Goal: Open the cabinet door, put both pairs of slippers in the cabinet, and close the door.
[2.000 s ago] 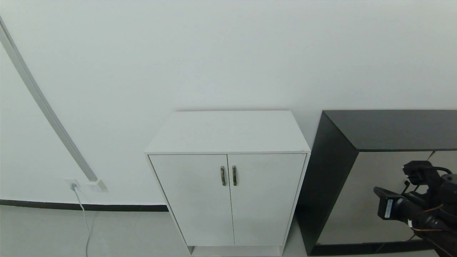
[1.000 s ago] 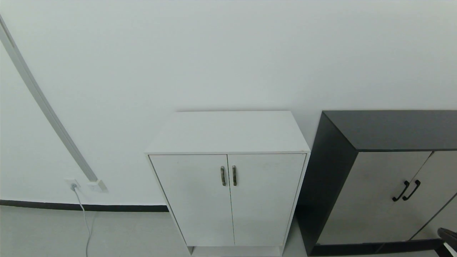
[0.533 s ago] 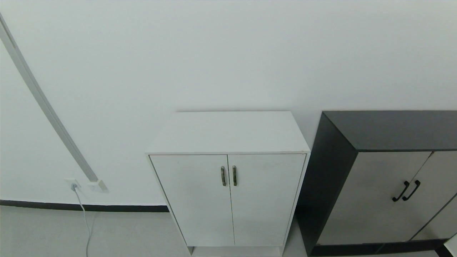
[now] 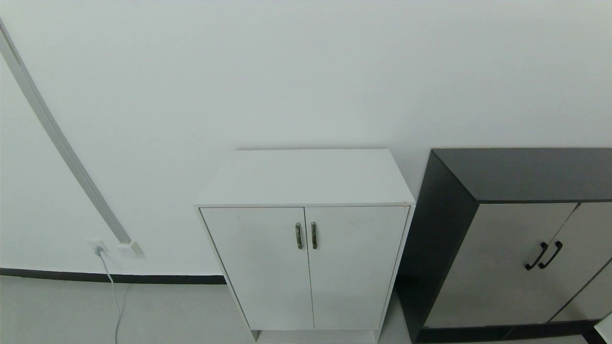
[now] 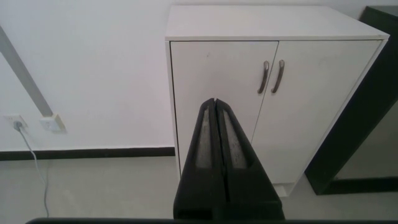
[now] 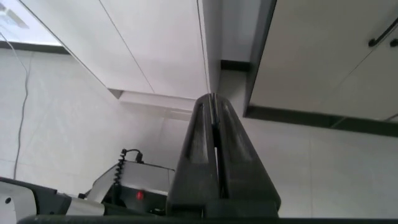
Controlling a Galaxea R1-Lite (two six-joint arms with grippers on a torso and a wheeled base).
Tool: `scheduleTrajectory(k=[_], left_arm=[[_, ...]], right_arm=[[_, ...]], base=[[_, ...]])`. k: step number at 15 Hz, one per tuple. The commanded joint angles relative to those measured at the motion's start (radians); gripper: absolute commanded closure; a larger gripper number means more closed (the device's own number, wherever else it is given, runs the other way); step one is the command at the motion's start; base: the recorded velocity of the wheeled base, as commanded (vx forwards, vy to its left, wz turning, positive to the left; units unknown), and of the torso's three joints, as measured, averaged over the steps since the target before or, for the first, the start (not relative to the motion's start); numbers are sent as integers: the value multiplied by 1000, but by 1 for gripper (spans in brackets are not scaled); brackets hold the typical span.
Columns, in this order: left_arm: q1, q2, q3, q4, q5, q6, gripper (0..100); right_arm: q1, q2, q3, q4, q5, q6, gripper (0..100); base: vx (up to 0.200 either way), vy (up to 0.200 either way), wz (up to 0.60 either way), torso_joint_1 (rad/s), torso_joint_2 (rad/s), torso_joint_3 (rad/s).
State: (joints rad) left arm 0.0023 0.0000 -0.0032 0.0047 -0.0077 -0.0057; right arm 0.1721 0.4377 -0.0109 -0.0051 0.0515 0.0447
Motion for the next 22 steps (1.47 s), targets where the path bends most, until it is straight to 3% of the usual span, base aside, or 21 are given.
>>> scheduleTrajectory(k=[1,3,5,6,8,19,22], left_arm=[[1,0,0,0,0,0,100],[1,0,0,0,3,-2,100],[1,0,0,0,17,-3,100],[1,0,0,0,17,-3,100],[1,0,0,0,17,-2,100],[1,0,0,0,17,-3,100],[1,0,0,0,15,0,100]], right_arm=[[46,15,-3,8,-15,1,100],[66,-10,8,11,-81,-54,100],[44,-99,8,10,-81,-52,100],[-37,-165,9,10,-82,-52,100],[-100,-241,11,8,-82,-52,100],[-169,-436,11,7,-87,-45,100],[-169,-436,11,2,-159,34,100]], base=[[0,0,0,0,0,0],[0,0,0,0,0,0],[0,0,0,0,0,0],[0,0,0,0,0,0],[0,0,0,0,0,0],[0,0,0,0,0,0],[0,0,0,0,0,0]])
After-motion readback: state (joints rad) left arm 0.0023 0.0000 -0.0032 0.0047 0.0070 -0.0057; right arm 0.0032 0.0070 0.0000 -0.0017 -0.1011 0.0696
